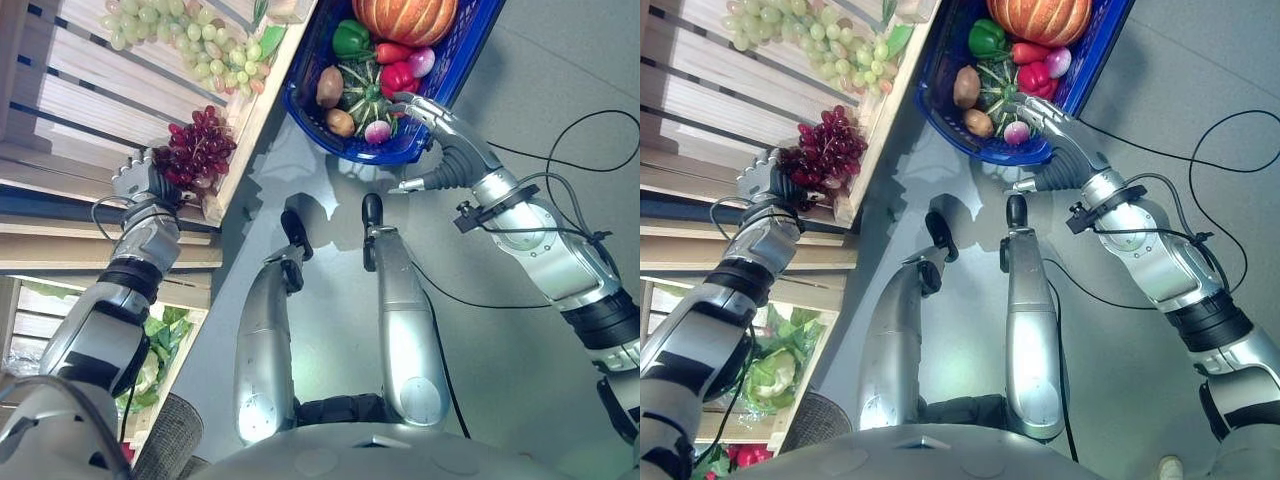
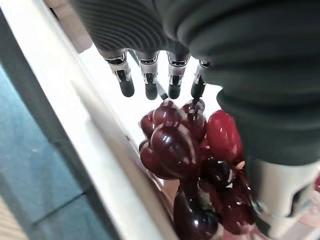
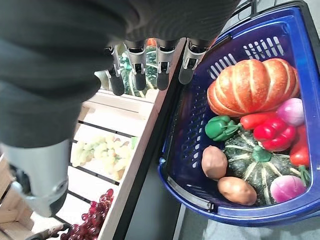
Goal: Pick up fruits and vegetables into the basket
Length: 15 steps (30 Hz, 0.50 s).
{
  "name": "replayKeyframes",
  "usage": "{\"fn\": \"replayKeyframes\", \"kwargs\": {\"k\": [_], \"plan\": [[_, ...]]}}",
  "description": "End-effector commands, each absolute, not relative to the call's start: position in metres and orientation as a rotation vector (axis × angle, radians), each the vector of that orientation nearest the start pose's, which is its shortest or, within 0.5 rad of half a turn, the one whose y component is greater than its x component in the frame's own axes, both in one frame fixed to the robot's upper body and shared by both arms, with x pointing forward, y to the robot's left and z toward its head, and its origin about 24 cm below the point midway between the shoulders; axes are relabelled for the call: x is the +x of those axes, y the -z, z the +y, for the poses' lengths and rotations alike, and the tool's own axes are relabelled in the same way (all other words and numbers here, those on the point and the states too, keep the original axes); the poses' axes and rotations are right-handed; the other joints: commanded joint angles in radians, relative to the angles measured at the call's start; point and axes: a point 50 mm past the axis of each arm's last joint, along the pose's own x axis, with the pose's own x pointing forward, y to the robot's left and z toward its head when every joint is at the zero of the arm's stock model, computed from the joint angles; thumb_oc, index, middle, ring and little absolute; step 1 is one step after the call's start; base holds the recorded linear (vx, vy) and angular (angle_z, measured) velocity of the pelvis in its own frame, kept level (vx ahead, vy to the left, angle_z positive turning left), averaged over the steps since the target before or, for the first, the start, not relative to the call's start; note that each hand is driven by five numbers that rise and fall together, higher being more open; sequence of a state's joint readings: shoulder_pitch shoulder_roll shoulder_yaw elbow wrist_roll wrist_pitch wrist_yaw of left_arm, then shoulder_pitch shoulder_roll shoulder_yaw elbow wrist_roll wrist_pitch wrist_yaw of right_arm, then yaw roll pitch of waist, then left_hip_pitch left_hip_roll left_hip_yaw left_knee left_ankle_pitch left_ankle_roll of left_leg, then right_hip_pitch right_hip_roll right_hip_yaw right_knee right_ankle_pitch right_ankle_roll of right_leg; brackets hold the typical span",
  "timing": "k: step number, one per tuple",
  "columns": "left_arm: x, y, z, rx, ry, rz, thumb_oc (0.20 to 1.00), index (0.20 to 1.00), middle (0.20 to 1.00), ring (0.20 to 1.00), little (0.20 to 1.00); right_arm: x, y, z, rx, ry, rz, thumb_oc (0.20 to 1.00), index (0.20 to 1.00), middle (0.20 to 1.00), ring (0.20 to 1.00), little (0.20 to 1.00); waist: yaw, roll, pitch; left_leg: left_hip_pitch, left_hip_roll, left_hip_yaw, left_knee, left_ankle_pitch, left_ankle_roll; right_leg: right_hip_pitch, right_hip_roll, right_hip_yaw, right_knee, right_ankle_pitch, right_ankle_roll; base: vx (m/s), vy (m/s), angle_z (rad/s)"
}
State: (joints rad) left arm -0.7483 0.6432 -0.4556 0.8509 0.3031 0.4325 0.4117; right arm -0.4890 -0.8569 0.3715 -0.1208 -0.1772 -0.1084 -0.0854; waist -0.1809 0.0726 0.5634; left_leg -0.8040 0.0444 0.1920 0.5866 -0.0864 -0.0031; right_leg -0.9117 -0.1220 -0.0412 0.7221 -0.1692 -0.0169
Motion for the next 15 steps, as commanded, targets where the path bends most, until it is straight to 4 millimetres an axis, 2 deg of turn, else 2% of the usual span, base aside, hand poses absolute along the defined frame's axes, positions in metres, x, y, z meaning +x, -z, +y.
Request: {"fn": "replayKeyframes", "kwargs": {"k": [1,7,15], "plan": [[0.335,-0.084,0.328,1.24,-0.649,0.474,1.0,1.0,1.0,1.0,1.0,0.289,-0.204,-0.155,-0.955,-0.294,-0.719,1.0,1.0,1.0,1.0,1.0,-0.004,-0.023,-0.043,0.001,-0.029,0.023,0.028,-0.097,-0.003,-0.009,0.081,0.011,-0.021,-0.016,0.058,0.0,0.0,0.0],[0.335,-0.082,0.331,1.213,-0.673,0.504,1.0,1.0,1.0,1.0,1.0,0.293,-0.206,-0.152,-0.949,-0.286,-0.718,1.0,1.0,1.0,1.0,1.0,-0.008,-0.026,-0.043,-0.022,-0.027,0.019,0.035,-0.096,-0.003,-0.032,0.086,0.017,-0.014,-0.016,0.054,0.0,-0.001,-0.01],[0.338,-0.072,0.323,1.1,-0.63,0.566,1.0,1.0,1.0,1.0,1.0,0.298,-0.21,-0.148,-0.939,-0.283,-0.724,1.0,1.0,1.0,1.0,1.0,-0.009,-0.029,-0.043,-0.045,-0.031,0.009,0.034,-0.094,-0.004,-0.055,0.09,0.022,-0.012,-0.014,0.054,0.0,0.0,0.0]]}}
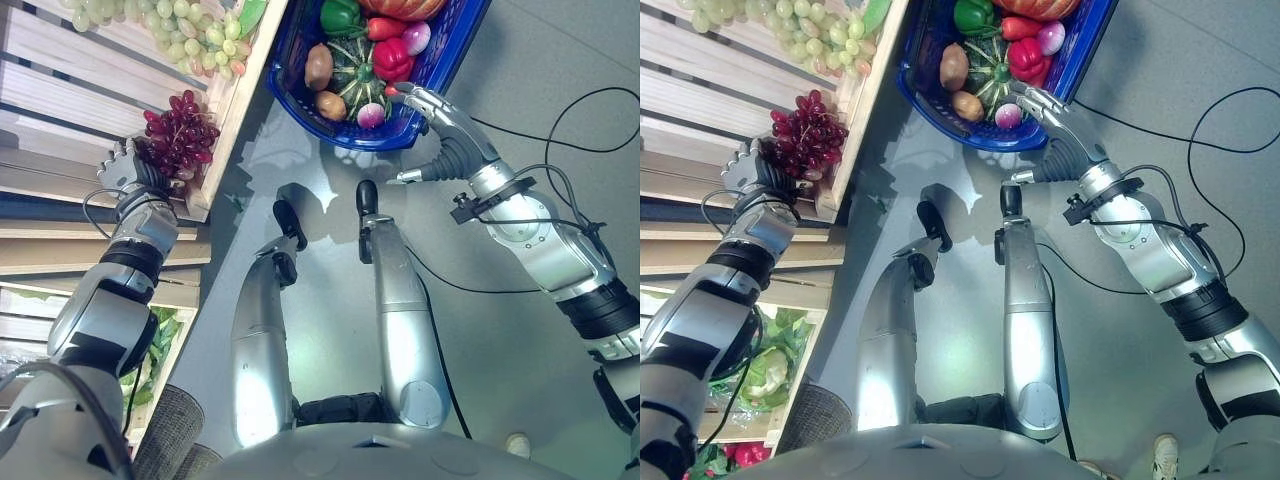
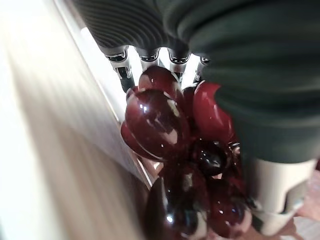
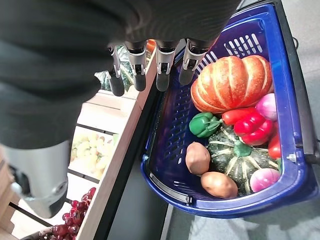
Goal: Pick up fruits and vegetables into the basket
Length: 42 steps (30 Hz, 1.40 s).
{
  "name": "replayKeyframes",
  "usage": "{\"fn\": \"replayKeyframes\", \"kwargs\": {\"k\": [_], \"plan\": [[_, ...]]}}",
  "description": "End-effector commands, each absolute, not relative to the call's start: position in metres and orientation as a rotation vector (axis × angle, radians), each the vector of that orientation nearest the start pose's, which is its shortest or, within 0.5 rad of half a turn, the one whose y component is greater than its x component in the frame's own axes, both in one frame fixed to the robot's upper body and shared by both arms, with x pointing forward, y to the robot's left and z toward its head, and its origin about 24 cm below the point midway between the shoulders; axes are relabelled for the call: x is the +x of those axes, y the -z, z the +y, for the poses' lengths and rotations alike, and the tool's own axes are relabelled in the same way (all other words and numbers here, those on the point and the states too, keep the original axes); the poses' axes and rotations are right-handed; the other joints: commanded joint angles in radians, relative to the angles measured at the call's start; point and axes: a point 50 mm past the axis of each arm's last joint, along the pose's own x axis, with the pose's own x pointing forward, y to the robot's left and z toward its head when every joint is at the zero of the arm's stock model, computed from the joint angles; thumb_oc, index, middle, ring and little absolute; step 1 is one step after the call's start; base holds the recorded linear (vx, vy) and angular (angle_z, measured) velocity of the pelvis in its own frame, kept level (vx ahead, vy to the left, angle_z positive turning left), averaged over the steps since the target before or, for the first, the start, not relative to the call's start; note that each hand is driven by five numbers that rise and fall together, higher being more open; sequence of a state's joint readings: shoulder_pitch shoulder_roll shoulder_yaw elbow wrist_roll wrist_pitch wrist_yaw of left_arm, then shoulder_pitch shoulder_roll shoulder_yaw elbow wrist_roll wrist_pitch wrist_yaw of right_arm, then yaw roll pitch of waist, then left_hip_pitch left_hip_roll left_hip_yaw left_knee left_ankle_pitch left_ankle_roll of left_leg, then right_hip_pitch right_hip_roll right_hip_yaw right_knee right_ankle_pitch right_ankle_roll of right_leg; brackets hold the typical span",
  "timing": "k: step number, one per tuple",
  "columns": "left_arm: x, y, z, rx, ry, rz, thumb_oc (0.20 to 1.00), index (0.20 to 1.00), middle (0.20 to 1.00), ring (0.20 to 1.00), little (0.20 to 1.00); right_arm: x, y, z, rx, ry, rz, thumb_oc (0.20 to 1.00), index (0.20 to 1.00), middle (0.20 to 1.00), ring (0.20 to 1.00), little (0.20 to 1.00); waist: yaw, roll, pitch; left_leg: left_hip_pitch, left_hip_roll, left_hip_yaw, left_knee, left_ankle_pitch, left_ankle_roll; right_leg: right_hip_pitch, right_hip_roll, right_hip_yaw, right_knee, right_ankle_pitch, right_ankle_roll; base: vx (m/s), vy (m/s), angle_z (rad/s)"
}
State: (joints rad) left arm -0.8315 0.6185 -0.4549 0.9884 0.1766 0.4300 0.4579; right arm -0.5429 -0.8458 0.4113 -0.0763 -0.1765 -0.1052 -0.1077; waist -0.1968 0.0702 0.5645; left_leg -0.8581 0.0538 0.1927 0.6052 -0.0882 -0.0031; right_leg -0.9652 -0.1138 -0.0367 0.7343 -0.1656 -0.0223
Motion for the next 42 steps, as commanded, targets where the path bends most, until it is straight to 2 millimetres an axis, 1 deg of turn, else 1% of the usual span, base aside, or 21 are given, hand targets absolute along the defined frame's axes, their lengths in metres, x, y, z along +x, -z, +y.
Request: {"fn": "replayKeyframes", "kwargs": {"k": [1,3,6,7,8,14,20,24,27,30,32,33,35,36,37,38,40,42], "plan": [[0.338,-0.07,0.322,1.09,-0.624,0.573,1.0,1.0,1.0,1.0,1.0,0.299,-0.21,-0.148,-0.937,-0.283,-0.725,1.0,1.0,1.0,1.0,1.0,0.007,-0.028,-0.045,0.006,-0.041,0.007,0.016,-0.092,-0.004,-0.005,0.082,0.017,-0.024,-0.017,0.059,0.0,0.0,0.0],[0.338,-0.065,0.319,1.066,-0.604,0.594,1.0,1.0,1.0,1.0,1.0,0.301,-0.212,-0.146,-0.936,-0.283,-0.729,1.0,1.0,1.0,1.0,1.0,0.006,-0.027,-0.045,0.003,-0.043,0.005,0.011,-0.089,-0.004,-0.01,0.083,0.017,-0.028,-0.015,0.058,0.0,0.0,0.0],[0.339,-0.062,0.317,1.053,-0.584,0.613,1.0,1.0,1.0,1.0,1.0,0.302,-0.214,-0.145,-0.931,-0.285,-0.732,1.0,1.0,1.0,1.0,1.0,0.005,-0.028,-0.045,0.001,-0.045,0.004,0.008,-0.088,-0.004,-0.011,0.084,0.018,-0.031,-0.013,0.058,0.0,0.0,0.0],[0.339,-0.061,0.316,1.05,-0.572,0.625,0.784,0.784,0.784,0.784,0.784,0.302,-0.214,-0.144,-0.93,-0.286,-0.731,1.0,1.0,1.0,1.0,1.0,0.005,-0.029,-0.045,0.001,-0.045,0.005,0.007,-0.088,-0.005,-0.011,0.084,0.018,-0.033,-0.012,0.058,0.0,0.0,0.0],[0.339,-0.06,0.316,1.04,-0.558,0.64,0.2,0.2,0.2,0.2,0.2,0.302,-0.215,-0.144,-0.929,-0.287,-0.731,1.0,1.0,1.0,1.0,1.0,0.004,-0.029,-0.045,0.001,-0.045,0.005,0.006,-0.087,-0.005,-0.01,0.084,0.018,-0.036,-0.011,0.058,0.0,0.0,0.0],[0.34,-0.054,0.311,1.035,-0.508,0.667,0.2,0.2,0.2,0.2,0.2,0.303,-0.218,-0.142,-0.93,-0.291,-0.734,1.0,1.0,1.0,1.0,1.0,0.001,-0.027,-0.045,0.001,-0.047,0.007,-0.006,-0.081,-0.004,-0.014,0.084,0.02,-0.044,-0.004,0.059,0.0,0.0,0.0],[0.339,-0.048,0.309,0.948,-0.443,0.682,0.2,0.2,0.2,0.2,0.2,0.301,-0.221,-0.142,-0.936,-0.294,-0.738,1.0,1.0,1.0,1.0,1.0,-0.003,-0.022,-0.045,0.005,-0.047,0.01,-0.012,-0.078,-0.005,-0.015,0.084,0.024,-0.047,-0.004,0.058,0.0,0.0,0.0],[0.338,-0.036,0.301,0.793,-0.357,0.687,0.2,0.2,0.2,0.2,0.2,0.299,-0.222,-0.141,-0.949,-0.301,-0.74,1.0,1.0,1.0,1.0,1.0,-0.006,-0.016,-0.045,0.019,-0.049,0.014,-0.017,-0.079,-0.006,-0.004,0.083,0.026,-0.05,-0.008,0.055,-0.01,0.018,-0.01],[0.341,-0.034,0.294,0.697,-0.301,0.639,0.2,0.2,0.2,0.2,0.2,0.297,-0.223,-0.141,-0.952,-0.306,-0.74,1.0,1.0,1.0,1.0,1.0,-0.006,-0.013,-0.045,0.031,-0.048,0.016,-0.021,-0.079,-0.007,0.005,0.082,0.027,-0.053,-0.011,0.055,0.0,0.01,0.0],[0.343,-0.035,0.291,0.655,-0.275,0.612,0.2,0.2,0.2,0.2,0.2,0.297,-0.223,-0.141,-0.953,-0.306,-0.739,1.0,1.0,1.0,1.0,1.0,-0.005,-0.012,-0.045,0.035,-0.048,0.017,-0.022,-0.079,-0.006,0.008,0.082,0.028,-0.053,-0.012,0.055,0.0,0.0,0.0],[0.346,-0.037,0.277,0.48,-0.16,0.505,0.2,0.2,0.2,0.2,0.2,0.293,-0.22,-0.144,-0.957,-0.312,-0.717,1.0,1.0,1.0,1.0,1.0,0.0,-0.002,-0.045,0.071,-0.054,0.021,-0.042,-0.076,-0.007,0.039,0.078,0.022,-0.064,-0.014,0.055,-0.01,0.06,0.0],[0.346,-0.037,0.273,0.44,-0.136,0.483,0.2,0.2,0.2,0.2,0.2,0.292,-0.22,-0.145,-0.96,-0.313,-0.714,1.0,1.0,1.0,1.0,1.0,0.001,0.001,-0.045,0.081,-0.057,0.022,-0.046,-0.077,-0.007,0.049,0.076,0.021,-0.068,-0.015,0.055,0.0,0.053,0.0],[0.346,-0.038,0.268,0.41,-0.1,0.456,0.2,0.2,0.2,0.2,0.2,0.289,-0.219,-0.146,-0.968,-0.31,-0.711,1.0,1.0,1.0,1.0,1.0,0.002,0.006,-0.045,0.094,-0.06,0.022,-0.052,-0.077,-0.008,0.061,0.074,0.02,-0.071,-0.016,0.056,0.0,0.043,-0.01],[0.344,-0.038,0.262,0.366,-0.044,0.427,0.2,0.2,0.2,0.2,0.2,0.287,-0.217,-0.149,-0.991,-0.298,-0.701,1.0,1.0,1.0,1.0,1.0,0.006,0.012,-0.045,0.113,-0.065,0.023,-0.061,-0.077,-0.008,0.079,0.071,0.016,-0.076,-0.016,0.056,0.0,0.045,0.0],[0.344,-0.038,0.262,0.366,-0.044,0.427,0.2,0.2,0.2,0.2,0.2,0.287,-0.217,-0.149,-0.991,-0.298,-0.701,1.0,1.0,1.0,1.0,1.0,0.006,0.012,-0.045,0.113,-0.065,0.023,-0.061,-0.077,-0.008,0.079,0.071,0.016,-0.076,-0.016,0.056,0.0,0.072,0.1],[0.341,-0.038,0.255,0.334,0.026,0.391,0.2,0.2,0.2,0.2,0.2,0.284,-0.215,-0.152,-1.032,-0.278,-0.703,1.0,1.0,1.0,1.0,1.0,0.01,0.019,-0.045,0.137,-0.069,0.023,-0.07,-0.079,-0.006,0.102,0.067,0.013,-0.085,-0.016,0.057,0.0,0.06,0.11],[0.337,-0.037,0.248,0.29,0.092,0.37,0.2,0.2,0.2,0.2,0.2,0.281,-0.215,-0.155,-1.048,-0.262,-0.714,1.0,1.0,1.0,1.0,1.0,0.015,0.026,-0.045,0.165,-0.072,0.022,-0.08,-0.08,-0.004,0.127,0.062,0.01,-0.094,-0.017,0.057,0.01,0.084,0.07],[0.33,-0.037,0.237,0.209,0.184,0.344,0.2,0.2,0.2,0.2,0.2,0.278,-0.215,-0.161,-1.072,-0.199,-0.73,1.0,1.0,1.0,1.0,1.0,0.022,0.036,-0.045,0.204,-0.077,0.022,-0.094,-0.084,-0.001,0.166,0.056,0.006,-0.109,-0.019,0.059,0.01,0.088,0.04]]}}
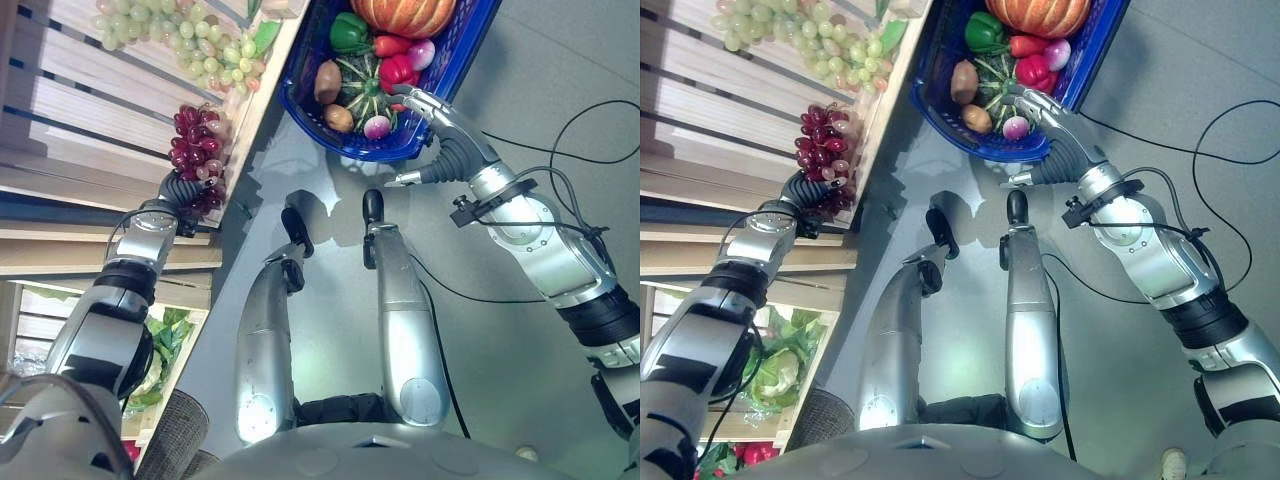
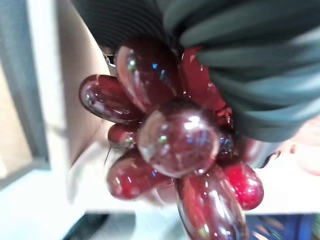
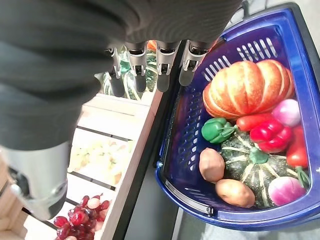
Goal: Pick up fruits and vegetables into the basket
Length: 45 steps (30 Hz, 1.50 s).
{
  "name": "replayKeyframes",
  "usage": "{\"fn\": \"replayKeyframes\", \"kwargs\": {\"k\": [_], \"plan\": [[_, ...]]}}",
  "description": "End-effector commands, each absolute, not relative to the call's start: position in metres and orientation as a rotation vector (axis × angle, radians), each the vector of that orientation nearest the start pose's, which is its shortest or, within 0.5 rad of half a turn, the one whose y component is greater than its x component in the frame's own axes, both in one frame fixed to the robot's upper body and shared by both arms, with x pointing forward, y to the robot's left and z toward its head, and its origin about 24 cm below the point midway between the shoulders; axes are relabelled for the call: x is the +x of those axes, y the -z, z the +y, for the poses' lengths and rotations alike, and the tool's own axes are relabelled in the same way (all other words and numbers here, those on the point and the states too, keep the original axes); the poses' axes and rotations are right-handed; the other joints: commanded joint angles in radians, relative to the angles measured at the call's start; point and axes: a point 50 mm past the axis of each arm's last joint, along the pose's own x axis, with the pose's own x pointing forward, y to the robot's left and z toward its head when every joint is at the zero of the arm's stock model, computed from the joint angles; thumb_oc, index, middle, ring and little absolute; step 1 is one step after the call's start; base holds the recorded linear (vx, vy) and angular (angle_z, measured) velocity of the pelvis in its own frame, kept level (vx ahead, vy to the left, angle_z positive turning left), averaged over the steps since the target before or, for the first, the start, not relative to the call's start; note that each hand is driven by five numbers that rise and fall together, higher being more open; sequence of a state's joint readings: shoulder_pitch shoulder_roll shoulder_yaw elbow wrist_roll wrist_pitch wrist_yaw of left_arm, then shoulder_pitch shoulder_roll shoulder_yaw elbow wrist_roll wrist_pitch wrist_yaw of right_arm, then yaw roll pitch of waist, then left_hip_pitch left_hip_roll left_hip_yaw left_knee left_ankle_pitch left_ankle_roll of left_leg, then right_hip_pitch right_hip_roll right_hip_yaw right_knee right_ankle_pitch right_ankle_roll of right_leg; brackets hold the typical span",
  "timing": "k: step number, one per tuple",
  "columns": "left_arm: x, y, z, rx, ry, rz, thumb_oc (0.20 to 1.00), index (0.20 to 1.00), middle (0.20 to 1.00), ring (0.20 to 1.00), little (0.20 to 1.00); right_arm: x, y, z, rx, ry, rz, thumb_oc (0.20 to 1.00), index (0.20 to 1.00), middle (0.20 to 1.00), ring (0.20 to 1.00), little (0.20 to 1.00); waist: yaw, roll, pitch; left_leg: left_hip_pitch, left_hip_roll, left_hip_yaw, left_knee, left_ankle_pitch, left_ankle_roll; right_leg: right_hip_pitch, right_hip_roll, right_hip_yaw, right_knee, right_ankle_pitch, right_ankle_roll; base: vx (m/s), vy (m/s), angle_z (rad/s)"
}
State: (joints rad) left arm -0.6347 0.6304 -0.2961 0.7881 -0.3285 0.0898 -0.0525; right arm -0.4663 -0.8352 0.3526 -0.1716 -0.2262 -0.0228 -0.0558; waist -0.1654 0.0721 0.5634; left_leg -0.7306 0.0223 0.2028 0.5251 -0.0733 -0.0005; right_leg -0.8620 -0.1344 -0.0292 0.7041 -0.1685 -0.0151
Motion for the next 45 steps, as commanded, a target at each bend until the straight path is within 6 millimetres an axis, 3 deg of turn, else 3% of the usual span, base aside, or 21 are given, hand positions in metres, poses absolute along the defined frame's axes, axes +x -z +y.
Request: {"fn": "replayKeyframes", "kwargs": {"k": [1,6,7,8,9,14,19,24,25,33,45], "plan": [[0.328,-0.038,0.234,0.183,0.206,0.337,0.2,0.2,0.2,0.2,0.2,0.277,-0.214,-0.163,-1.08,-0.173,-0.734,1.0,1.0,1.0,1.0,1.0,-0.009,0.036,-0.043,0.089,-0.046,0.012,-0.017,-0.1,-0.002,0.074,0.077,-0.002,-0.082,-0.017,0.052,0.01,0.069,0.08],[0.309,-0.039,0.216,-0.056,0.343,0.331,0.2,0.2,0.2,0.2,0.2,0.274,-0.208,-0.186,-1.192,0.053,-0.745,1.0,1.0,1.0,1.0,1.0,0.004,0.043,-0.043,0.162,-0.052,0.01,-0.034,-0.111,0.008,0.15,0.068,-0.014,-0.104,-0.021,0.056,-0.01,0.039,0.05],[0.307,-0.04,0.212,-0.116,0.37,0.326,0.2,0.2,0.2,0.2,0.2,0.274,-0.209,-0.192,-1.219,0.114,-0.752,1.0,1.0,1.0,1.0,1.0,0.008,0.042,-0.043,0.152,-0.051,0.021,-0.046,-0.085,0.017,0.143,0.064,-0.023,-0.123,0.009,0.05,-0.01,-0.006,0.03],[0.301,-0.036,0.211,-0.14,0.38,0.343,0.2,0.2,0.2,0.2,0.2,0.274,-0.204,-0.196,-1.231,0.13,-0.732,1.0,1.0,1.0,1.0,1.0,0.011,0.042,-0.043,0.184,-0.054,0.008,-0.039,-0.115,0.013,0.175,0.065,-0.021,-0.114,-0.02,0.058,-0.08,-0.022,0.02],[0.302,-0.039,0.21,-0.159,0.386,0.334,0.2,0.2,0.2,0.2,0.2,0.275,-0.206,-0.198,-1.237,0.151,-0.738,1.0,1.0,1.0,1.0,1.0,0.012,0.042,-0.043,0.165,-0.053,0.019,-0.049,-0.087,0.019,0.158,0.062,-0.027,-0.129,0.01,0.051,-0.01,-0.016,0.06],[0.279,-0.04,0.192,-0.413,0.49,0.389,0.2,0.2,0.2,0.2,0.2,0.277,-0.188,-0.216,-1.281,0.222,-0.661,1.0,1.0,1.0,1.0,1.0,0.038,0.028,-0.043,0.218,-0.057,0.003,-0.064,-0.092,0.031,0.228,0.06,-0.046,-0.158,0.019,0.058,-0.03,-0.06,0.09],[0.263,-0.049,0.174,-0.619,0.566,0.412,0.2,0.2,0.2,0.2,0.2,0.278,-0.175,-0.22,-1.315,0.215,-0.635,1.0,1.0,1.0,1.0,1.0,0.059,0.023,-0.043,0.251,-0.065,-0.007,-0.083,-0.091,0.039,0.274,0.054,-0.064,-0.191,0.032,0.062,-0.03,-0.06,0.12],[0.251,-0.055,0.156,-0.811,0.597,0.436,0.2,0.2,0.2,0.2,0.2,0.283,-0.164,-0.214,-1.334,0.163,-0.615,1.0,1.0,1.0,1.0,1.0,0.083,0.017,-0.043,0.265,-0.074,-0.022,-0.09,-0.089,0.044,0.306,0.049,-0.077,-0.214,0.04,0.064,-0.04,-0.08,0.04],[0.244,-0.055,0.143,-0.923,0.622,0.469,0.2,0.2,0.2,0.2,0.2,0.286,-0.155,-0.209,-1.335,0.102,-0.585,1.0,1.0,1.0,1.0,1.0,0.099,0.013,-0.043,0.269,-0.078,-0.031,-0.093,-0.086,0.045,0.321,0.045,-0.088,-0.226,0.046,0.063,-0.04,-0.109,0.16],[0.224,-0.057,0.115,-1.189,0.758,0.58,0.2,0.2,0.2,0.2,0.2,0.286,-0.132,-0.177,-1.233,-0.301,-0.519,1.0,1.0,1.0,1.0,1.0,0.129,-0.002,-0.043,0.284,-0.082,-0.042,-0.112,-0.074,0.048,0.358,0.036,-0.116,-0.262,0.063,0.065,-0.02,-0.073,0.11],[0.218,-0.07,0.086,-1.495,0.867,0.63,0.2,0.2,0.2,0.2,0.2,0.279,-0.121,-0.138,-1.071,-0.547,-0.574,1.0,1.0,1.0,1.0,1.0,0.142,-0.036,-0.043,0.277,-0.077,-0.037,-0.122,-0.07,0.05,0.362,0.042,-0.127,-0.289,0.079,0.065,-0.01,-0.042,0.04]]}}
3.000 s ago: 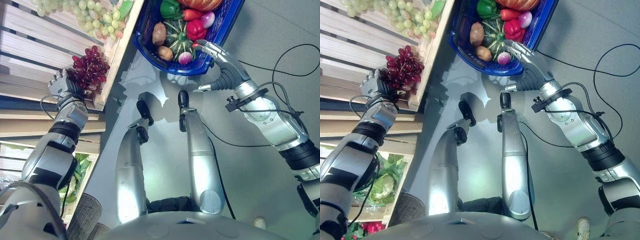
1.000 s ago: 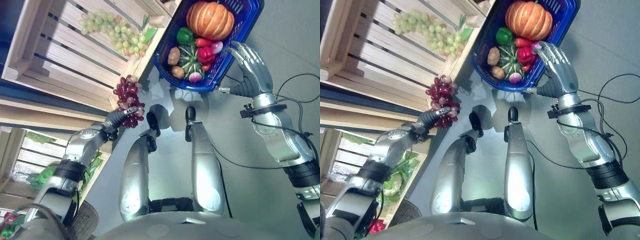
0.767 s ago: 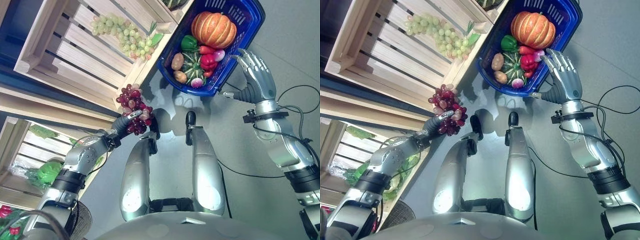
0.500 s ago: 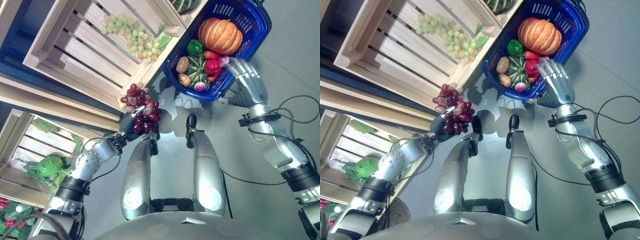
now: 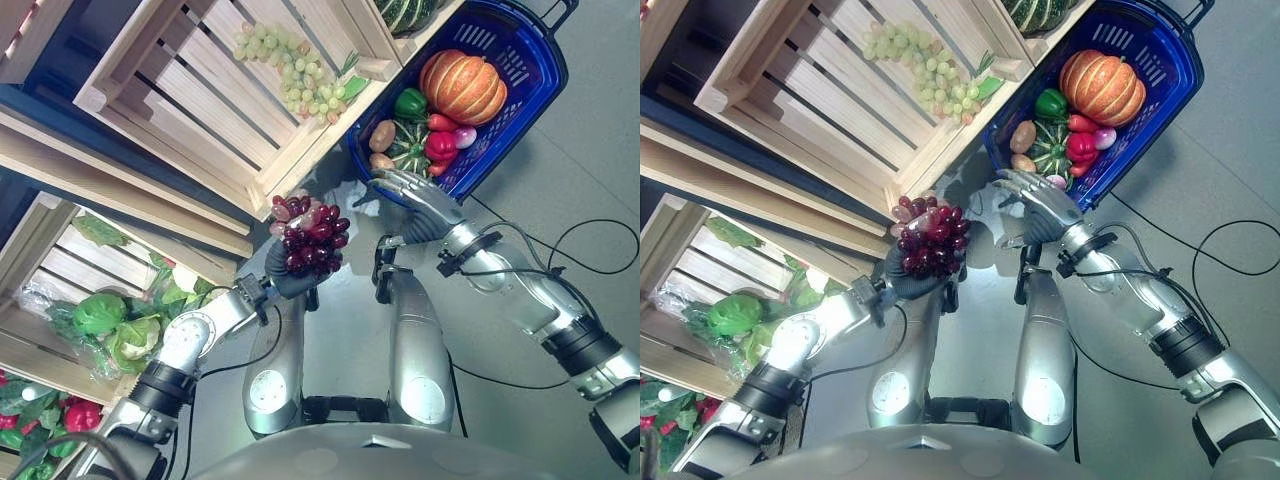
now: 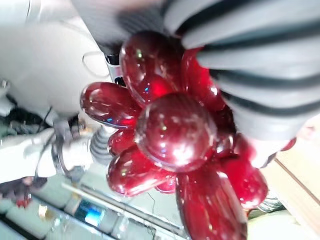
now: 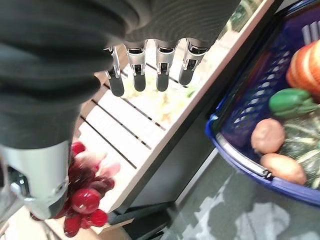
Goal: Pick up fruits and vegetables into the basket
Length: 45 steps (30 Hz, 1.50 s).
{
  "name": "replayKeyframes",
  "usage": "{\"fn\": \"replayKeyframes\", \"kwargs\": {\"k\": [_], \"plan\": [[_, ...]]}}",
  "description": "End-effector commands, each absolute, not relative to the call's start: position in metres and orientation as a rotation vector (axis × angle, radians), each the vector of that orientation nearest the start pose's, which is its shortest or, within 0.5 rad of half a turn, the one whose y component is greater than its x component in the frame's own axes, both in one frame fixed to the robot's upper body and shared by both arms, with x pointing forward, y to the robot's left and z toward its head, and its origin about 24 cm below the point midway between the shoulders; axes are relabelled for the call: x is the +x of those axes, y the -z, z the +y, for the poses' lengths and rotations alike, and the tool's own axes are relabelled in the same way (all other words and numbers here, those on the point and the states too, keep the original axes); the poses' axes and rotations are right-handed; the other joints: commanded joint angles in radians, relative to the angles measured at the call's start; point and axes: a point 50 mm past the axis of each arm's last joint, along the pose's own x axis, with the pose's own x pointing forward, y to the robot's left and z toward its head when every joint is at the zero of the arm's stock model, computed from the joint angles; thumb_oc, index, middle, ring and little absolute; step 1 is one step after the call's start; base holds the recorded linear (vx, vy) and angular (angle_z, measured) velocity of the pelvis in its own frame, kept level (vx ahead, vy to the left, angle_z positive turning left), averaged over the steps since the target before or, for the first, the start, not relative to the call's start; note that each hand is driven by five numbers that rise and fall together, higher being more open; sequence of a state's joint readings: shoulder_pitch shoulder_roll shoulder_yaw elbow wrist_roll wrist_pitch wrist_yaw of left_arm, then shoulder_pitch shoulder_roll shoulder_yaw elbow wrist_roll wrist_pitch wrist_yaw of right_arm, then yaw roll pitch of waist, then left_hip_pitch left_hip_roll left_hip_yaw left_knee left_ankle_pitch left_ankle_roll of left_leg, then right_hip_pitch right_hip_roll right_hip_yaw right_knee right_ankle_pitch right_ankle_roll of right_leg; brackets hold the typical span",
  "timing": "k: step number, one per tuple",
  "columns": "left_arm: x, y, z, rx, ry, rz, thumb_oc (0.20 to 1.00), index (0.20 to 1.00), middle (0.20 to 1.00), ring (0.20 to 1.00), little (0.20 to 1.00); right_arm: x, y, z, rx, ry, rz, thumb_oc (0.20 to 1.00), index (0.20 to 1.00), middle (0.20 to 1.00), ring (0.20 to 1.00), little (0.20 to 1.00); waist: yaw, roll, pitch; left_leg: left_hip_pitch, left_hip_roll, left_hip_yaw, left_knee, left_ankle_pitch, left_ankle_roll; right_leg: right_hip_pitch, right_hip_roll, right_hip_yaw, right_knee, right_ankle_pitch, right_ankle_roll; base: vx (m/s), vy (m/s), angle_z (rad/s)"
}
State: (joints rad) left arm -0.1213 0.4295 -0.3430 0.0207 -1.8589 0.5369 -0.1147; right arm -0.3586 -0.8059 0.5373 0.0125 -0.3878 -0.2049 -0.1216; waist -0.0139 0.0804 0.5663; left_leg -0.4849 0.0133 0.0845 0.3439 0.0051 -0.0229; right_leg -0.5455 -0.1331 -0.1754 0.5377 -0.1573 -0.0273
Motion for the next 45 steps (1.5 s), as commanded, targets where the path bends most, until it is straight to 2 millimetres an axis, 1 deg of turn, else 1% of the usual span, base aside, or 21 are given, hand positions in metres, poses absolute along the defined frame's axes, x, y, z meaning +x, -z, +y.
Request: {"fn": "replayKeyframes", "kwargs": {"k": [1,7,10,13,14,21,22,23,32,35,39,40,41,42,45], "plan": [[0.217,-0.069,0.083,-1.506,0.882,0.635,0.2,0.2,0.2,0.2,0.2,0.278,-0.121,-0.136,-1.047,-0.557,-0.576,1.0,1.0,1.0,1.0,1.0,-0.01,-0.046,-0.046,0.032,-0.068,0.082,0.058,-0.148,0.072,0.045,0.041,0.019,-0.124,0.069,0.077,0.0,0.0,0.0],[0.211,-0.07,0.067,-1.555,0.988,0.651,0.2,0.2,0.2,0.2,0.2,0.275,-0.12,-0.123,-0.953,-0.581,-0.615,1.0,1.0,1.0,1.0,1.0,-0.014,-0.049,-0.046,0.031,-0.068,0.081,0.054,-0.148,0.072,0.041,0.043,0.024,-0.126,0.07,0.075,0.0,0.0,0.0],[0.206,-0.071,0.056,-1.589,1.072,0.668,0.2,0.2,0.2,0.2,0.2,0.272,-0.119,-0.113,-0.898,-0.598,-0.652,1.0,1.0,1.0,1.0,1.0,-0.017,-0.047,-0.046,0.031,-0.069,0.081,0.05,-0.149,0.072,0.038,0.043,0.027,-0.128,0.069,0.075,0.0,0.0,0.0],[0.205,-0.07,0.049,-1.623,1.109,0.662,0.2,0.2,0.2,0.2,0.2,0.271,-0.117,-0.106,-0.869,-0.606,-0.666,1.0,1.0,1.0,1.0,1.0,-0.02,-0.045,-0.046,0.032,-0.07,0.08,0.05,-0.151,0.071,0.038,0.04,0.025,-0.13,0.069,0.074,0.0,0.0,0.0],[0.203,-0.068,0.045,-1.652,1.127,0.669,0.2,0.2,0.2,0.2,0.2,0.271,-0.114,-0.1,-0.846,-0.613,-0.668,1.0,1.0,1.0,1.0,1.0,-0.02,-0.043,-0.046,0.035,-0.071,0.08,0.047,-0.152,0.069,0.04,0.039,0.024,-0.129,0.066,0.073,0.0,0.0,0.0],[0.2,-0.066,0.035,-1.709,1.201,0.692,0.2,0.2,0.2,0.2,0.2,0.269,-0.113,-0.084,-0.751,-0.665,-0.671,1.0,1.0,1.0,1.0,1.0,-0.018,-0.04,-0.046,0.042,-0.072,0.077,0.048,-0.155,0.062,0.045,0.032,0.018,-0.127,0.061,0.073,0.0,0.0,0.0],[0.197,-0.067,0.029,-1.723,1.241,0.709,0.2,0.2,0.2,0.2,0.2,0.268,-0.112,-0.077,-0.726,-0.678,-0.678,1.0,1.0,1.0,1.0,1.0,-0.017,-0.04,-0.046,0.046,-0.071,0.075,0.047,-0.156,0.06,0.049,0.029,0.014,-0.125,0.059,0.073,0.0,0.0,0.0],[0.197,-0.068,0.028,-1.728,1.252,0.714,0.2,0.2,0.2,0.2,0.2,0.267,-0.112,-0.076,-0.716,-0.685,-0.678,1.0,1.0,1.0,1.0,1.0,-0.017,-0.04,-0.046,0.048,-0.071,0.075,0.047,-0.157,0.06,0.051,0.028,0.013,-0.124,0.058,0.073,0.0,0.0,0.0],[0.193,-0.074,0.014,-1.726,1.359,0.774,0.2,0.2,0.2,0.2,0.2,0.261,-0.11,-0.051,-0.643,-0.815,-0.674,1.0,1.0,1.0,1.0,1.0,-0.008,-0.043,-0.046,0.05,-0.072,0.065,0.05,-0.163,0.055,0.052,0.02,0.003,-0.119,0.054,0.077,0.0,-0.003,0.0],[0.192,-0.074,0.012,-1.725,1.365,0.789,0.2,0.2,0.2,0.2,0.2,0.262,-0.11,-0.048,-0.633,-0.817,-0.67,1.0,1.0,1.0,1.0,1.0,-0.005,-0.046,-0.046,0.05,-0.072,0.064,0.05,-0.164,0.056,0.05,0.02,0.003,-0.116,0.053,0.078,0.0,-0.013,0.01],[0.193,-0.076,0.005,-1.744,1.386,0.774,0.2,0.2,0.2,0.2,0.2,0.266,-0.11,-0.041,-0.578,-0.823,-0.645,1.0,1.0,1.0,1.0,1.0,0.001,-0.052,-0.046,0.048,-0.07,0.062,0.054,-0.167,0.054,0.049,0.019,0.0,-0.113,0.054,0.081,0.0,-0.02,0.01],[0.194,-0.077,0.005,-1.745,1.39,0.771,0.2,0.2,0.2,0.2,0.2,0.266,-0.11,-0.04,-0.574,-0.83,-0.641,0.881,0.881,0.881,0.881,0.881,0.001,-0.053,-0.046,0.048,-0.07,0.061,0.055,-0.169,0.054,0.048,0.019,0.0,-0.112,0.053,0.081,0.0,0.0,0.0],[0.194,-0.078,0.003,-1.748,1.393,0.764,0.2,0.2,0.2,0.2,0.2,0.266,-0.111,-0.038,-0.565,-0.847,-0.635,0.476,0.476,0.476,0.476,0.476,0.002,-0.054,-0.046,0.047,-0.07,0.06,0.055,-0.169,0.054,0.048,0.02,0.0,-0.111,0.053,0.081,0.0,0.0,0.0],[0.194,-0.079,0.002,-1.744,1.397,0.764,0.2,0.2,0.2,0.2,0.2,0.266,-0.111,-0.036,-0.548,-0.863,-0.633,0.2,0.2,0.2,0.2,0.2,0.003,-0.055,-0.046,0.046,-0.071,0.059,0.056,-0.169,0.054,0.047,0.02,-0.001,-0.111,0.053,0.082,0.0,0.0,0.0],[0.194,-0.08,-0.001,-1.739,1.393,0.77,0.2,0.2,0.2,0.2,0.2,0.266,-0.112,-0.033,-0.532,-0.891,-0.63,0.2,0.2,0.2,0.2,0.2,0.006,-0.057,-0.046,0.052,-0.071,0.058,0.052,-0.168,0.054,0.052,0.02,-0.002,-0.113,0.053,0.082,0.0,0.0,0.0]]}}
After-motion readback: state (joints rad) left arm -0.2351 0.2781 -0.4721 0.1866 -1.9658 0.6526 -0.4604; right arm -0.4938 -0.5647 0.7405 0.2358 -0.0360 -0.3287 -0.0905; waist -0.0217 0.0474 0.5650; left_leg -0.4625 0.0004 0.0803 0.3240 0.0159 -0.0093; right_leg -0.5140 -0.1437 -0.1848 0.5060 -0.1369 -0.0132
